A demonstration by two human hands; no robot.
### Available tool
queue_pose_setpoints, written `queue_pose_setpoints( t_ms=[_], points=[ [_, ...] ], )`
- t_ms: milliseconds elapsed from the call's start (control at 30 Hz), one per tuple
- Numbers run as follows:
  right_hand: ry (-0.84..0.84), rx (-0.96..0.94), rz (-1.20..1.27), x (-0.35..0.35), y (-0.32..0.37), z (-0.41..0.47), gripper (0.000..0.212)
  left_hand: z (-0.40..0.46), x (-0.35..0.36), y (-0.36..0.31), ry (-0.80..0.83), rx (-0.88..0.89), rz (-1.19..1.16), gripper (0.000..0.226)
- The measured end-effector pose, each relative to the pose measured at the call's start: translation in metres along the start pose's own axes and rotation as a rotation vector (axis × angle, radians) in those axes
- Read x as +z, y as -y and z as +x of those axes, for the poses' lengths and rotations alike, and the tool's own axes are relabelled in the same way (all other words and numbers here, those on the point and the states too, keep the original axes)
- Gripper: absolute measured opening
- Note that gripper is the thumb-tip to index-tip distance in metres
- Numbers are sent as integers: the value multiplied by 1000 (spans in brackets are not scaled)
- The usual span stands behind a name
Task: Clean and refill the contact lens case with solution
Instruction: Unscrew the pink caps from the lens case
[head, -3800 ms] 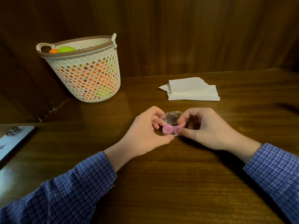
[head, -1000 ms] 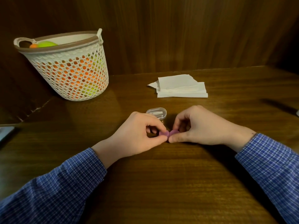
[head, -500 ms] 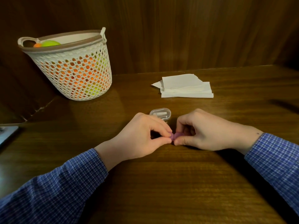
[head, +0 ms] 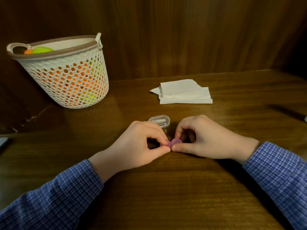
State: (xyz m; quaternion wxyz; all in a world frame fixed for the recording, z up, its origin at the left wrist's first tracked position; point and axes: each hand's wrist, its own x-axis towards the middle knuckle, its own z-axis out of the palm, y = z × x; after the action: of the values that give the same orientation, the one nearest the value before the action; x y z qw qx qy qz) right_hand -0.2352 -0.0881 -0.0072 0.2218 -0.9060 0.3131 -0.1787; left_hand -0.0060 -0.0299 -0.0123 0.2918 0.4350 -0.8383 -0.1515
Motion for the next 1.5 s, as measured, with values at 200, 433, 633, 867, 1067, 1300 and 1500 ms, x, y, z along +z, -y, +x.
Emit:
queue_pose_setpoints(
  t_ms=[200,433,633,867,1067,1300,1500],
  points=[
    [-21,6,19,3,3,0,29,0,-2,-1,19,-13,-12,13],
    [72,13,125,-3,1,0,15,1,-3,-2,35,4,-35,12],
    [62,35,203,-2,-3,-1,38,0,-3,-1,32,-16,-48,11],
    [11,24,9,-1,1,2,36,2,-5,0,53,-31,-50,12],
    [99,-15,43,-3,-1,1,16,2,-6,0,74,-33,-66,14],
    [30,25,117,-1,-1,0,26,2,-6,2,63,-35,-65,12],
    [9,52,224,-1,1,-1,28,2,-5,3,69,-39,-64,13]
  ],
)
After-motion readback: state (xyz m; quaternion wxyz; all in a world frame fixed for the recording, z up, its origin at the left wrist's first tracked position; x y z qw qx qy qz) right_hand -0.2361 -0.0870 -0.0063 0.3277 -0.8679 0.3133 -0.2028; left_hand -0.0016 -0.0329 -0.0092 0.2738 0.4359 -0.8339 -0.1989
